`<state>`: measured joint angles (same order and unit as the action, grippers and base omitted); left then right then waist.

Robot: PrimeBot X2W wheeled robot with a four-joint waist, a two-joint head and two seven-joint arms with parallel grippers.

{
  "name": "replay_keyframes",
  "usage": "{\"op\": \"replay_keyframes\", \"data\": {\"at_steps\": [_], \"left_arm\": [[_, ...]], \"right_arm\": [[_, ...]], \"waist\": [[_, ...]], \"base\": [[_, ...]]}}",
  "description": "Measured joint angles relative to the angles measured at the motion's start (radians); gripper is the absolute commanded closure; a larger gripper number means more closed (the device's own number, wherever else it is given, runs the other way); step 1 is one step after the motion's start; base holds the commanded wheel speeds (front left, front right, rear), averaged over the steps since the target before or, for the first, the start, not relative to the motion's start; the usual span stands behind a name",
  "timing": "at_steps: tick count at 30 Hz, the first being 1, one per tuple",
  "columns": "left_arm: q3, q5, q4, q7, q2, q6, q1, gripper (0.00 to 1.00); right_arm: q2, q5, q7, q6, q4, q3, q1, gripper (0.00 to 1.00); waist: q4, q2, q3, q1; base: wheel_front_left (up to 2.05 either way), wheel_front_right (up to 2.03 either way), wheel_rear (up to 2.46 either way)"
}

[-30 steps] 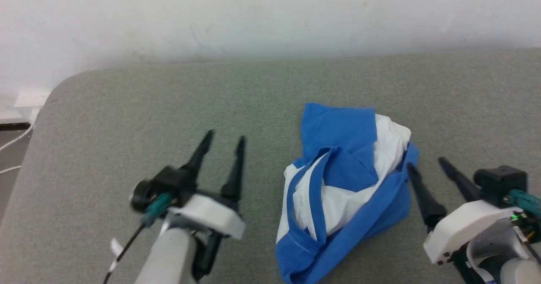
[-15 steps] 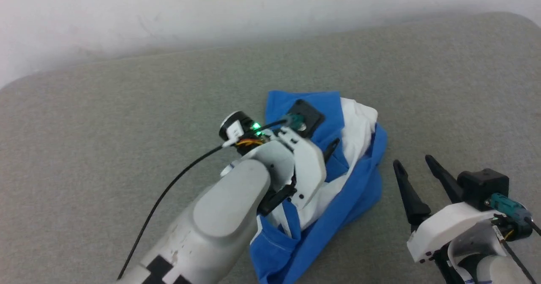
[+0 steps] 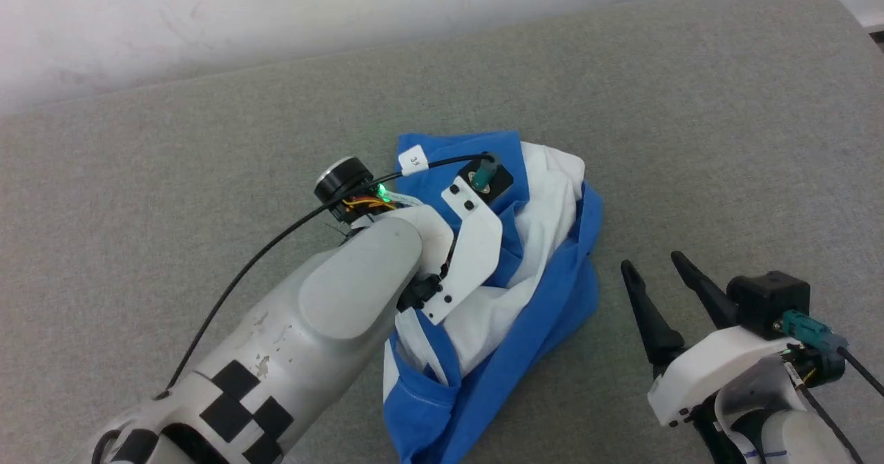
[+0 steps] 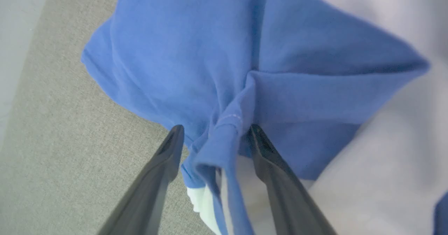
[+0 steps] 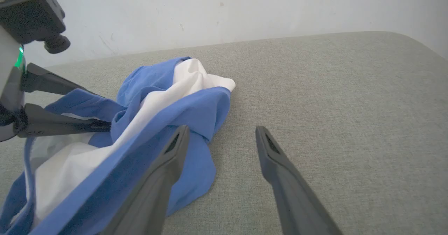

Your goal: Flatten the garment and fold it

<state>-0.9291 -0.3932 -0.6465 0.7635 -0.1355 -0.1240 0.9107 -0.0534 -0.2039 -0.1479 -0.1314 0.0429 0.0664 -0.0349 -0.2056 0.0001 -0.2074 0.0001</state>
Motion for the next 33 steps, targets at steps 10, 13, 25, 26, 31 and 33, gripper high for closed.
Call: {"op": "replay_keyframes", "data": {"at_steps": [10,13,25,26,31,33], "left_arm": [[0.067,-0.054,0.104,-0.146,-0.021,0.061,-0.006,1.00],[0.156,-0.091,0.162,-0.266,-0.034,0.141,-0.047,1.00],[0.474,-0.230,0.453,-0.484,-0.263,0.454,-0.539,1.00],[0.489,-0.241,0.469,-0.483,-0.279,0.472,-0.586,1.00],[0.533,-0.292,0.526,-0.475,-0.302,0.546,-0.773,0.99],[0.537,-0.320,0.545,-0.481,-0.289,0.542,-0.816,0.00]], "right_arm": [[0.000,0.001,-0.002,0.000,-0.011,-0.004,-0.007,0.00],[0.000,0.001,-0.011,0.000,-0.008,-0.012,-0.007,0.00],[0.001,0.004,-0.046,0.000,0.020,-0.036,0.012,0.00],[0.001,0.004,-0.048,0.000,0.024,-0.039,0.016,0.00],[0.002,0.009,-0.067,0.000,0.035,-0.046,0.021,0.00],[0.001,0.009,-0.080,0.000,0.039,-0.051,0.026,0.00]], "waist": [[0.046,0.0000,0.005,-0.0001],[0.071,0.0000,0.013,-0.0001],[0.200,0.0000,0.056,-0.0003],[0.211,0.0000,0.059,-0.0003],[0.263,0.0000,0.073,-0.0003],[0.281,0.0000,0.078,-0.0003]], "base": [[0.00,0.00,0.00],[0.00,0.00,0.00],[0.00,0.00,0.00],[0.00,0.00,0.00],[0.00,0.00,0.00],[0.00,0.00,0.00]]}}
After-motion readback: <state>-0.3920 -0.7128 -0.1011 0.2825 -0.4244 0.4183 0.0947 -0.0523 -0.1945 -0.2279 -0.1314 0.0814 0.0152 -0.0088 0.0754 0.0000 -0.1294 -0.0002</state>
